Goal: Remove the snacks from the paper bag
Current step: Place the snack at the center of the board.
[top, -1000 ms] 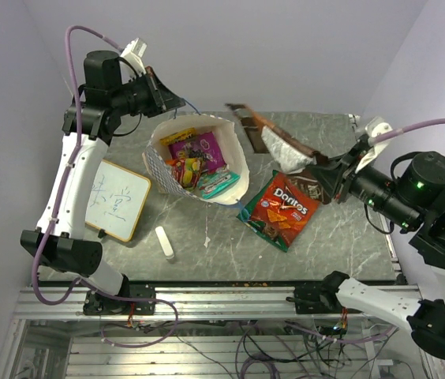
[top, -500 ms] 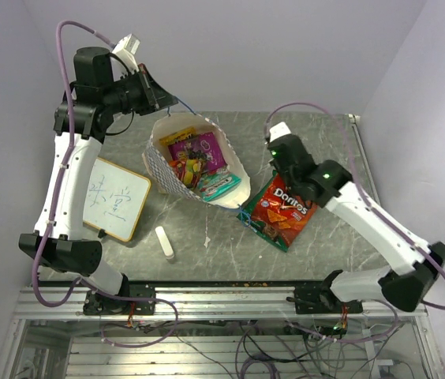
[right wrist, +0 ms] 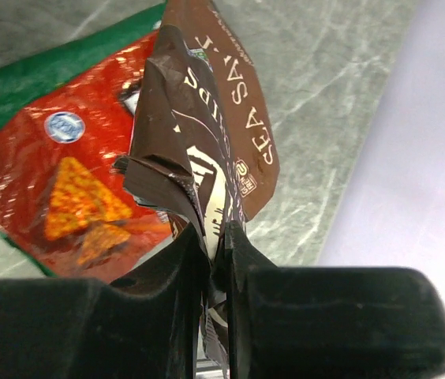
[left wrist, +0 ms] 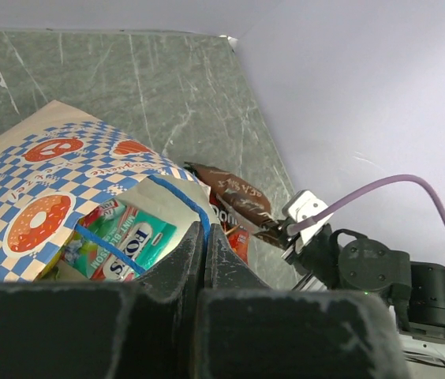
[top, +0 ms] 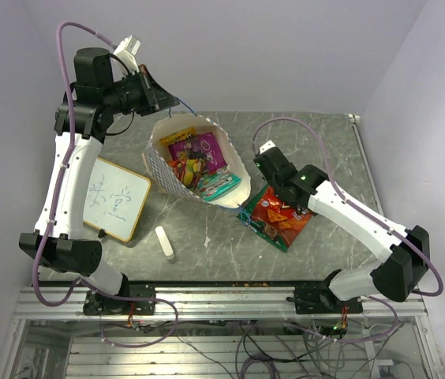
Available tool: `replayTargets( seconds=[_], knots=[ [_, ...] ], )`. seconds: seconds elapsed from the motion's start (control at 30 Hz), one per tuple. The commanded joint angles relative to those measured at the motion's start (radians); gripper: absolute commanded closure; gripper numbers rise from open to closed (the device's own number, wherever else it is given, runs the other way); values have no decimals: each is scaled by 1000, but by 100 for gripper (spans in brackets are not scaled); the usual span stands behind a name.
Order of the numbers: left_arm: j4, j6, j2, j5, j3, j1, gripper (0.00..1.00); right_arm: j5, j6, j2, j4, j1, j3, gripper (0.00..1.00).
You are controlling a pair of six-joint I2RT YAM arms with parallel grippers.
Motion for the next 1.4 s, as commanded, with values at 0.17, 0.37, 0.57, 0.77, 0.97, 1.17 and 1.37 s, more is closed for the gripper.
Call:
replayTargets(
  seconds=[0.17,0.37,0.57,0.77,0.97,1.17,1.37],
  knots=[
    [50,-10,-17,52,-3,9,93,-183,219,63,23,29,-39,100],
    [45,-7,-34,57,-24,10,93,-160,261,77,103,30,-129,100],
    [41,-8,-45,59,-38,3,93,-97,240,103,137,30,-168,100],
    [39,-5,-61,62,-53,-5,93,-277,315,110,137,30,-153,76],
    [41,-6,-81,59,-67,-5,93,-467,453,13,228,27,-269,29],
    [50,-25,-106,63,-96,-5,93,-517,470,-75,239,11,-263,9],
    [158,-137,-176,93,-216,-5,93,-446,452,-158,139,-21,-185,5]
  ],
)
